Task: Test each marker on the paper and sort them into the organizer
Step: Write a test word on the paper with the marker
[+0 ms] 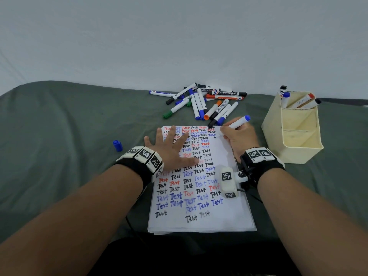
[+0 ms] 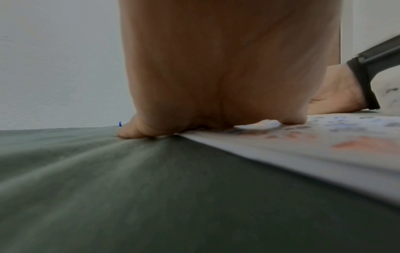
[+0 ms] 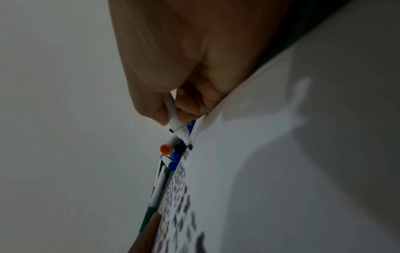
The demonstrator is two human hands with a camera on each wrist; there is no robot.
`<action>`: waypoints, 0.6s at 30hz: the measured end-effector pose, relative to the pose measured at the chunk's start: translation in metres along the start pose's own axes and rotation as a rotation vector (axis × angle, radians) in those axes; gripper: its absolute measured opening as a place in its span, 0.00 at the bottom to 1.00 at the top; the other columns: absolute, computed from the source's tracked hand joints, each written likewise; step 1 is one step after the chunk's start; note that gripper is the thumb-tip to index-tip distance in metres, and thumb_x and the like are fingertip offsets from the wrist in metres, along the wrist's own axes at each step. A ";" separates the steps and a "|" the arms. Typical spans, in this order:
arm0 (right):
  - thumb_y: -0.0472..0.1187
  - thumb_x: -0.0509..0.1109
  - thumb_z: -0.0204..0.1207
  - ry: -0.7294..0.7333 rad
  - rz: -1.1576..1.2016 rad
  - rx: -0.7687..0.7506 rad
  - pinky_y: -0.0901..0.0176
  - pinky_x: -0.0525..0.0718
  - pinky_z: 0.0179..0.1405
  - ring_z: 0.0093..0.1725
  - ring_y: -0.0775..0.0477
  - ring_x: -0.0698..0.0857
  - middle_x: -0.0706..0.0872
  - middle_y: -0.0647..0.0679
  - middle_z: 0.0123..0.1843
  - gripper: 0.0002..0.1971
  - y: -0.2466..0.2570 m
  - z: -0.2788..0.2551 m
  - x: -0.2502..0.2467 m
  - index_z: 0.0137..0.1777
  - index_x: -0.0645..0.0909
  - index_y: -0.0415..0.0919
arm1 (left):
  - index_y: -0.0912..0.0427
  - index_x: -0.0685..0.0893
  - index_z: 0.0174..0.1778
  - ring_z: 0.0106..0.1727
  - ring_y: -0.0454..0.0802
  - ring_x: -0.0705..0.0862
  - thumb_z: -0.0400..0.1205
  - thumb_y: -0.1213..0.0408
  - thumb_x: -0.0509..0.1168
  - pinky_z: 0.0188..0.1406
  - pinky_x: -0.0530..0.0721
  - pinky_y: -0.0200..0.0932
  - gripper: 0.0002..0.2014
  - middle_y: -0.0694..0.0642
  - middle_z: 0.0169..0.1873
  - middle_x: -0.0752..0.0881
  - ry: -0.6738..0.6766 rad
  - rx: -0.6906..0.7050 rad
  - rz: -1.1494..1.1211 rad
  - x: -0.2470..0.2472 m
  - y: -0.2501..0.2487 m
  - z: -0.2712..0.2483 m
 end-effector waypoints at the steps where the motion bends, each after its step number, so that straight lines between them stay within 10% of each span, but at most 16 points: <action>1: 0.37 0.76 0.73 -0.006 -0.002 0.000 0.57 0.81 0.39 0.30 0.59 0.83 0.86 0.52 0.31 0.03 0.000 0.000 -0.001 0.44 0.85 0.41 | 0.27 0.31 0.82 0.85 0.64 0.26 0.63 0.10 0.44 0.77 0.34 0.81 0.54 0.44 0.84 0.25 -0.001 0.001 0.001 0.000 0.000 0.000; 18: 0.37 0.81 0.74 0.031 0.163 -0.006 0.57 0.87 0.43 0.37 0.52 0.88 0.92 0.43 0.40 0.04 0.005 -0.006 0.000 0.44 0.89 0.44 | 0.31 0.37 0.85 0.85 0.62 0.27 0.66 0.13 0.45 0.79 0.37 0.80 0.53 0.46 0.86 0.28 -0.098 0.009 0.009 -0.004 0.005 0.001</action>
Point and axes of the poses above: each hand's wrist, its own z-axis towards the middle knuckle, its own x-axis out of the palm, y = z × x, the point moved 7 cm from there along z, towards the middle knuckle
